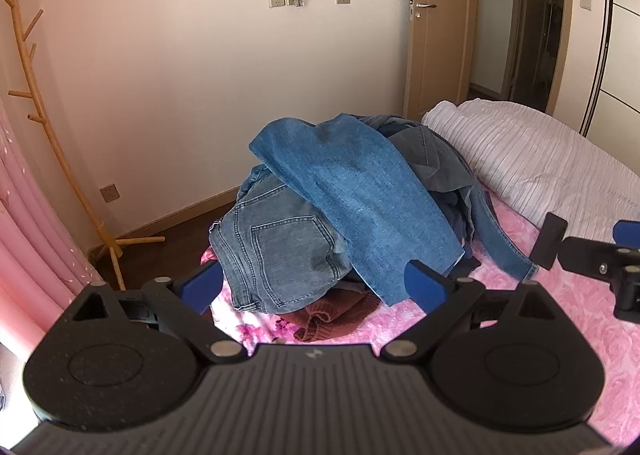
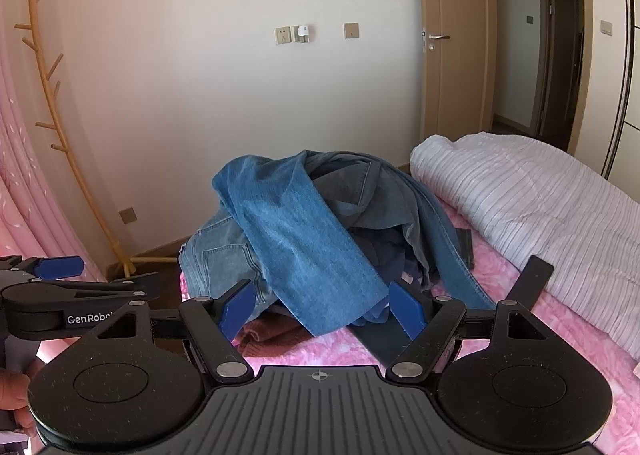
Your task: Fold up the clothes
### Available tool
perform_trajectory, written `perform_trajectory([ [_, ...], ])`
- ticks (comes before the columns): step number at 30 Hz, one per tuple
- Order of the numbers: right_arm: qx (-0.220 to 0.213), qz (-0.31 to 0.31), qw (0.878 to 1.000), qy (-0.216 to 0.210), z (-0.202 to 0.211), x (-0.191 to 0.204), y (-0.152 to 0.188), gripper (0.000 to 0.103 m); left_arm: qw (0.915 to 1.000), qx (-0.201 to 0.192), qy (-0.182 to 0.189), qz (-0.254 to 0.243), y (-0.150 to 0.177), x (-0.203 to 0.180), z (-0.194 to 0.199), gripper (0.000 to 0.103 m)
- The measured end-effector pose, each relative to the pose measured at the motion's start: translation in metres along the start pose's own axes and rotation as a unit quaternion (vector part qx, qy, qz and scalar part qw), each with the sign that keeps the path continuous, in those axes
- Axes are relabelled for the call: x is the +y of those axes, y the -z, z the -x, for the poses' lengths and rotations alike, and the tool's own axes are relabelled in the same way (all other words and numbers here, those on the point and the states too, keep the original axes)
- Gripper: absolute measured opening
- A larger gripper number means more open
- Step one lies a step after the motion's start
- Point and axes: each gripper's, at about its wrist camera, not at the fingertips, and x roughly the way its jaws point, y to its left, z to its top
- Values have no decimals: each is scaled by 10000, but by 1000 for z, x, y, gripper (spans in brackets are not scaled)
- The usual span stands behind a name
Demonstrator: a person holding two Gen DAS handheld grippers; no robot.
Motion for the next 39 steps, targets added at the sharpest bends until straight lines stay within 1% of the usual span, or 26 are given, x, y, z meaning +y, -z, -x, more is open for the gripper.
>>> perform_trajectory([
  [15,24,37,10000,1,-2,-1,1,77,9999,8,49,106,1,0,-4,95],
  [28,62,4,10000,-18,-7,-5,3,77,9999,41,72,104,3,-3,-6,95],
  [39,103,71,9999,-52,-10,0,5,77,9998,63,70,164,5,1,-6,95],
])
